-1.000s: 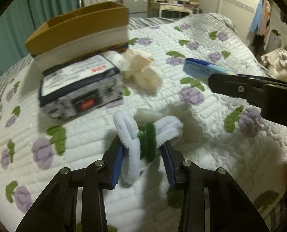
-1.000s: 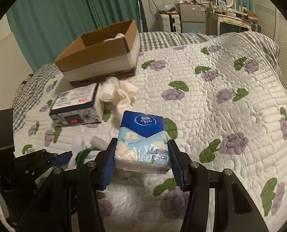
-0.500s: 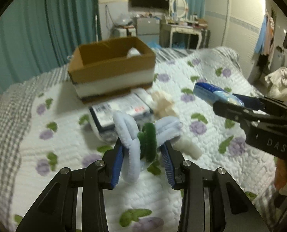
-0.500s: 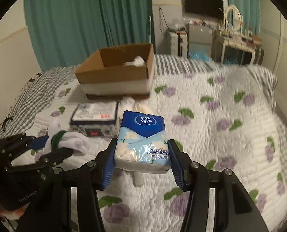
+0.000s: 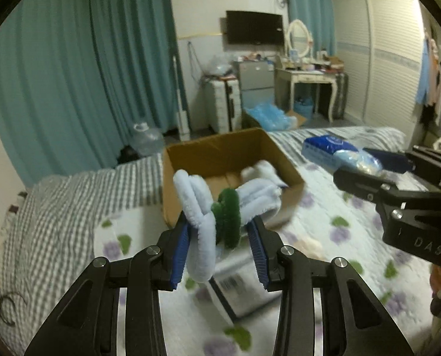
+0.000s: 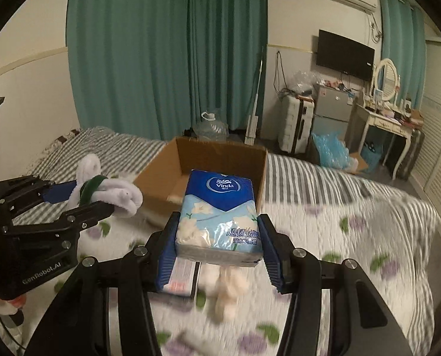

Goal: Organize soft objects
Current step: 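Carry the hair ties and tissue pack into the box and release both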

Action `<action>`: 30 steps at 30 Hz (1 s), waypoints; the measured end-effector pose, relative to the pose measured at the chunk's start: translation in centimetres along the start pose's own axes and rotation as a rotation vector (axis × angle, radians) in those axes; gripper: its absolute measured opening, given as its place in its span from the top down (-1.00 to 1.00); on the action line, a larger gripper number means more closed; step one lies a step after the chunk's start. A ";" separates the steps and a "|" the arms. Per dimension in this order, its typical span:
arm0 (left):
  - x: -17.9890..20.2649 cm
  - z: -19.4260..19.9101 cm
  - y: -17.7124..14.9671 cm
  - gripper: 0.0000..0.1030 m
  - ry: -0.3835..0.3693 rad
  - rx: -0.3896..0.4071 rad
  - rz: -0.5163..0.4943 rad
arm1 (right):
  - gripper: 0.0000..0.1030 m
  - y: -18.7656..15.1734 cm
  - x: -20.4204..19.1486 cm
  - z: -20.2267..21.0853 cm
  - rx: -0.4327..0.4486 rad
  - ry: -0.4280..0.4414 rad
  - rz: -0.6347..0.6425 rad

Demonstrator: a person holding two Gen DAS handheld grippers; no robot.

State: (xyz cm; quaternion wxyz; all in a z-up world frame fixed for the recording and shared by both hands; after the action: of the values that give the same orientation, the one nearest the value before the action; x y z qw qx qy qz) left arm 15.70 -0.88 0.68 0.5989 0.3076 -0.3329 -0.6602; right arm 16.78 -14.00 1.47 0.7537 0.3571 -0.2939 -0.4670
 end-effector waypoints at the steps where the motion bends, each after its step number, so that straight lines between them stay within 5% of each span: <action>1: -0.4 -1.0 0.7 0.27 0.010 0.000 0.000 | 0.02 0.7 0.3 -0.9 0.001 0.003 0.002; 9: -2.7 -9.7 4.0 0.27 0.041 -0.014 0.022 | 0.02 4.9 1.8 -11.2 -0.044 0.048 -0.010; 18: -3.6 -16.7 5.1 0.19 0.003 -0.043 0.052 | 0.00 4.6 3.4 -18.9 -0.099 0.059 -0.044; 23: -3.9 -17.6 5.3 -0.67 0.054 -0.036 0.064 | -0.65 3.8 5.1 -18.7 -0.109 0.027 -0.071; 27: -4.9 -15.9 5.4 -0.73 0.017 -0.021 0.130 | -0.73 3.6 5.7 -16.2 -0.089 0.018 -0.095; 30: -5.0 -13.6 5.6 -0.73 0.061 0.004 0.105 | -0.75 4.0 5.8 -13.3 -0.071 -0.015 -0.086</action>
State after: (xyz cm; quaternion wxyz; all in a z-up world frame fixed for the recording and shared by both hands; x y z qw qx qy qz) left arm 30.37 2.80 -2.77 0.6420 0.3107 -0.3317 -0.6175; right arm 31.30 -14.56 -2.27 0.7428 0.3391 -0.2673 -0.5118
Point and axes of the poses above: each gripper's, at about its wrist camera, not at the fingertips, and z roughly against the way its jaws point, x to its right, y to its top, the point moved 3 cm from there along -z, roughly the way its jaws point, and after that the axes turned 6 degrees about z, right-handed, at the moved point
